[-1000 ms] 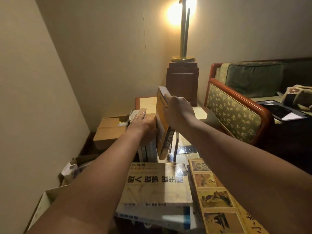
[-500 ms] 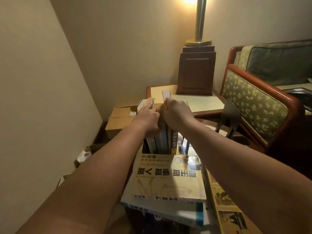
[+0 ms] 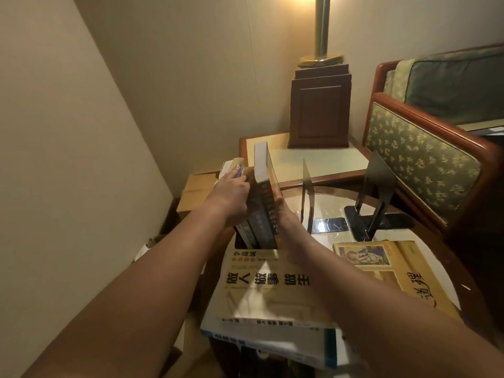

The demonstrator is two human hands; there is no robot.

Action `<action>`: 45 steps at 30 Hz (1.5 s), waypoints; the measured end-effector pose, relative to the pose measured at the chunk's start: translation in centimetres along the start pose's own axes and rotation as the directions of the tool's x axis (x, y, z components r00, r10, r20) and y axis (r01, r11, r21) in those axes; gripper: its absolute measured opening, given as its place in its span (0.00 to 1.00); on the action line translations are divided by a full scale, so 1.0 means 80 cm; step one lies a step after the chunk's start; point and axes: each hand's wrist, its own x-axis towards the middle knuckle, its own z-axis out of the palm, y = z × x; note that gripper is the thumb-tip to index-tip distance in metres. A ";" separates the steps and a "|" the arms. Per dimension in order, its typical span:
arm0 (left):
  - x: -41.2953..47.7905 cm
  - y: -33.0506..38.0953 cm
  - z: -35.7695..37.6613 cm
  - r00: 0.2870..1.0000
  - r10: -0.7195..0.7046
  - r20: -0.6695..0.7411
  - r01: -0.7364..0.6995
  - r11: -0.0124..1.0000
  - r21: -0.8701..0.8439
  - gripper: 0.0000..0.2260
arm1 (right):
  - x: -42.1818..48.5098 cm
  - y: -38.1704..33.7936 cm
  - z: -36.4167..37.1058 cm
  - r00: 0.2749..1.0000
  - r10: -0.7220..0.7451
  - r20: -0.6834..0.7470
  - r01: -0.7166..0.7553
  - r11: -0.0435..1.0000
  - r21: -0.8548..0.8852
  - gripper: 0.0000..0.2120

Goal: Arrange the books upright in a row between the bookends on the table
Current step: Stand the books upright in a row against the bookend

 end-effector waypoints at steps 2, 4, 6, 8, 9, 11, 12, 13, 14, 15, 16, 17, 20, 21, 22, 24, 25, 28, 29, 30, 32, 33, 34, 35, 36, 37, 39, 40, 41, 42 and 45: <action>-0.001 0.002 -0.002 1.000 0.014 0.007 -0.014 1.000 0.003 0.19 | 0.010 0.005 -0.006 0.994 0.097 -0.042 -0.091 0.989 0.117 0.36; -0.001 0.004 -0.001 1.000 0.029 0.011 -0.030 1.000 0.009 0.19 | 0.022 0.005 -0.012 0.981 0.182 -0.071 -0.165 0.966 0.198 0.29; -0.001 0.004 0.001 0.999 0.039 0.003 -0.039 0.999 0.015 0.21 | 0.036 0.012 -0.018 0.953 0.292 -0.084 -0.265 0.934 0.241 0.27; -0.002 0.007 0.003 0.999 0.054 -0.007 -0.054 0.998 0.020 0.24 | 0.046 0.016 -0.016 0.934 0.353 -0.053 -0.332 0.913 0.236 0.32; -0.002 0.010 0.003 0.998 0.062 -0.018 -0.062 0.998 0.029 0.25 | 0.054 0.023 -0.016 0.930 0.365 -0.044 -0.348 0.913 0.215 0.36; -0.003 0.014 0.004 0.996 0.077 -0.049 -0.075 0.996 0.042 0.24 | 0.065 0.034 -0.017 0.936 0.349 -0.040 -0.338 0.925 0.174 0.38; -0.003 0.015 0.005 0.995 0.081 -0.054 -0.079 0.996 0.034 0.23 | 0.067 0.039 -0.018 0.940 0.339 -0.037 -0.329 0.930 0.164 0.36; -0.003 0.015 0.005 0.995 0.082 -0.053 -0.081 0.997 0.012 0.23 | 0.066 0.037 -0.017 0.944 0.328 -0.035 -0.318 0.934 0.164 0.35; -0.002 0.013 0.004 0.995 0.082 -0.048 -0.083 0.996 -0.016 0.23 | 0.063 0.035 -0.018 0.950 0.312 -0.030 -0.303 0.938 0.167 0.33; -0.003 0.012 0.003 0.995 0.086 -0.044 -0.088 0.995 -0.045 0.23 | 0.062 0.035 -0.018 0.955 0.295 -0.022 -0.287 0.942 0.175 0.33; -0.001 0.011 0.002 0.995 0.089 -0.037 -0.092 0.993 -0.076 0.25 | 0.062 0.037 -0.018 0.961 0.277 -0.005 -0.271 0.945 0.182 0.33; 0.000 0.009 0.001 0.996 0.088 -0.030 -0.091 0.989 -0.117 0.27 | 0.064 0.039 -0.018 0.964 0.268 0.004 -0.263 0.946 0.190 0.33; 0.001 0.007 -0.009 0.998 0.046 0.040 -0.029 0.934 -0.355 0.42 | 0.068 0.046 -0.020 0.965 0.262 0.029 -0.262 0.938 0.227 0.32; 0.001 0.007 -0.016 0.997 0.032 0.069 0.008 0.852 -0.523 0.44 | 0.070 0.049 -0.021 0.964 0.263 0.039 -0.265 0.932 0.248 0.32; 0.001 0.008 -0.022 0.997 0.011 0.078 0.047 0.710 -0.703 0.44 | 0.070 0.051 -0.021 0.963 0.264 0.048 -0.267 0.927 0.264 0.33; 0.004 0.010 -0.028 0.996 -0.049 0.079 0.093 0.462 -0.882 0.43 | 0.070 0.054 -0.019 0.961 0.273 0.052 -0.277 0.921 0.273 0.33; 0.006 0.009 -0.029 0.995 -0.073 0.065 0.091 0.442 -0.892 0.41 | 0.071 0.056 -0.018 0.960 0.275 0.056 -0.280 0.922 0.266 0.33; 0.014 0.003 -0.025 0.998 -0.066 0.002 0.040 0.590 -0.806 0.39 | 0.070 0.057 -0.019 0.956 0.285 0.066 -0.293 0.926 0.239 0.33; 0.017 0.003 -0.027 0.998 -0.057 -0.016 0.024 0.642 -0.767 0.40 | 0.069 0.055 -0.019 0.957 0.281 0.065 -0.289 0.928 0.236 0.32; 0.018 0.007 -0.031 0.998 -0.045 -0.037 0.004 0.684 -0.730 0.42 | 0.068 0.055 -0.020 0.959 0.276 0.061 -0.283 0.931 0.231 0.31; 0.021 0.022 -0.043 0.996 0.000 -0.085 -0.053 0.778 -0.626 0.49 | 0.068 0.055 -0.020 0.960 0.273 0.056 -0.279 0.934 0.223 0.30; 0.022 0.032 -0.050 0.995 0.039 -0.096 -0.087 0.817 -0.569 0.53 | 0.068 0.054 -0.019 0.961 0.273 0.052 -0.278 0.935 0.222 0.30; 0.023 0.042 -0.056 0.994 0.075 -0.082 -0.107 0.845 -0.524 0.55 | 0.068 0.053 -0.017 0.962 0.269 0.048 -0.273 0.937 0.216 0.32; 0.025 0.051 -0.060 0.994 0.098 -0.041 -0.105 0.867 -0.488 0.55 | 0.069 0.054 -0.015 0.963 0.267 0.042 -0.270 0.939 0.214 0.33; 0.028 0.059 -0.062 0.994 0.109 0.022 -0.087 0.888 -0.451 0.51 | 0.069 0.054 -0.014 0.963 0.266 0.041 -0.269 0.938 0.217 0.34; 0.032 0.066 -0.062 0.990 0.110 0.085 -0.068 0.915 -0.397 0.45 | 0.067 0.052 -0.013 0.963 0.266 0.030 -0.266 0.938 0.221 0.34; 0.039 0.077 -0.058 0.988 0.070 0.135 -0.034 0.966 -0.257 0.37 | 0.063 0.048 -0.013 0.965 0.262 0.004 -0.256 0.942 0.219 0.32; 0.039 0.083 -0.055 0.989 0.043 0.143 -0.014 0.980 -0.199 0.36 | 0.061 0.047 -0.013 0.965 0.261 -0.006 -0.254 0.944 0.213 0.31; 0.039 0.087 -0.052 0.989 0.019 0.149 0.004 0.988 -0.156 0.36 | 0.060 0.045 -0.012 0.967 0.255 -0.016 -0.246 0.947 0.207 0.31; 0.039 0.091 -0.047 0.989 -0.002 0.151 0.021 0.992 -0.126 0.36 | 0.059 0.044 -0.012 0.969 0.245 -0.022 -0.236 0.952 0.197 0.31; 0.035 0.092 -0.035 0.994 -0.063 0.094 0.073 0.991 -0.109 0.34 | 0.058 0.040 -0.011 0.978 0.203 -0.047 -0.192 0.964 0.184 0.30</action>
